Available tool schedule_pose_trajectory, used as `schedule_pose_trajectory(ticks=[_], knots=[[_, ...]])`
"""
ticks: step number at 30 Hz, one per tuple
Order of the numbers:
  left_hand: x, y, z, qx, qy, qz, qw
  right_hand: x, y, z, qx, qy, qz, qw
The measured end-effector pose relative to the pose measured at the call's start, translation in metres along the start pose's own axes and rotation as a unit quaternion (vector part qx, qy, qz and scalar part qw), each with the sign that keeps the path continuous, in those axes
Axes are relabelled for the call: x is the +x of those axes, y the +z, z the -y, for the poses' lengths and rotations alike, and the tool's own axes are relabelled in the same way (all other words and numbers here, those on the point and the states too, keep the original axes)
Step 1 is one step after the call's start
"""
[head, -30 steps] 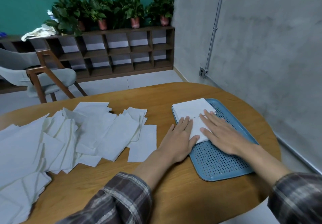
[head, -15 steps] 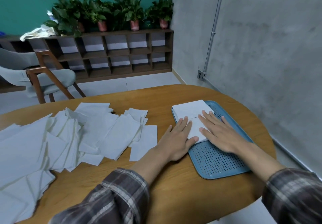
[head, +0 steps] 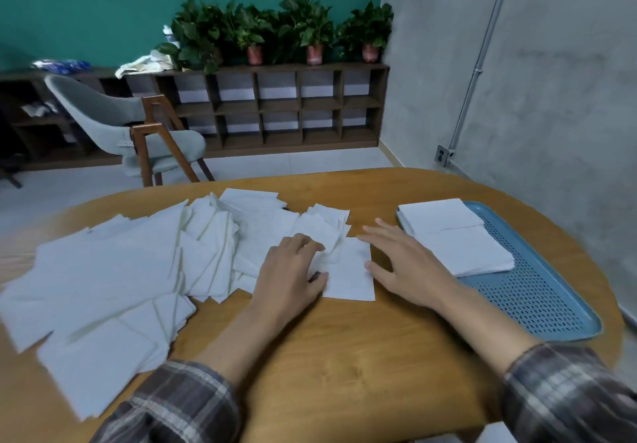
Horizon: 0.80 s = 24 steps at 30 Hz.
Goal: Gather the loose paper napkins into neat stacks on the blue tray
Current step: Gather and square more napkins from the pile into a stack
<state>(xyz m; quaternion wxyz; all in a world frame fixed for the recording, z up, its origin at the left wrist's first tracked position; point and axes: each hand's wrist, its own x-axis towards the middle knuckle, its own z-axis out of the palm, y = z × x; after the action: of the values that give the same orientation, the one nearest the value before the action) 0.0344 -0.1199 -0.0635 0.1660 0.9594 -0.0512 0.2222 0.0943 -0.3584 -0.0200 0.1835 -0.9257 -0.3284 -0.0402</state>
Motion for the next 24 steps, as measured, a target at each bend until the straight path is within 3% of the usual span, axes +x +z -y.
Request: schedule_pose_trajectory(ticks=[7,16,20,24], knots=[[-0.029,-0.016,0.04,-0.045,-0.023,-0.036,0.998,0.032,0.045,0.038,0.113,-0.033,-0.034,0.992],[-0.031,-0.048,0.049,-0.252,-0.133,-0.046,0.957,0.053,0.063,0.049,0.251,-0.043,-0.128,0.959],[-0.027,-0.057,0.049,-0.331,-0.169,-0.045,0.927,0.055,0.055,0.06,0.355,0.009,-0.092,0.93],[-0.026,-0.062,0.043,-0.339,-0.153,-0.053,0.927,0.063,0.045,0.065,0.431,0.009,-0.052,0.901]])
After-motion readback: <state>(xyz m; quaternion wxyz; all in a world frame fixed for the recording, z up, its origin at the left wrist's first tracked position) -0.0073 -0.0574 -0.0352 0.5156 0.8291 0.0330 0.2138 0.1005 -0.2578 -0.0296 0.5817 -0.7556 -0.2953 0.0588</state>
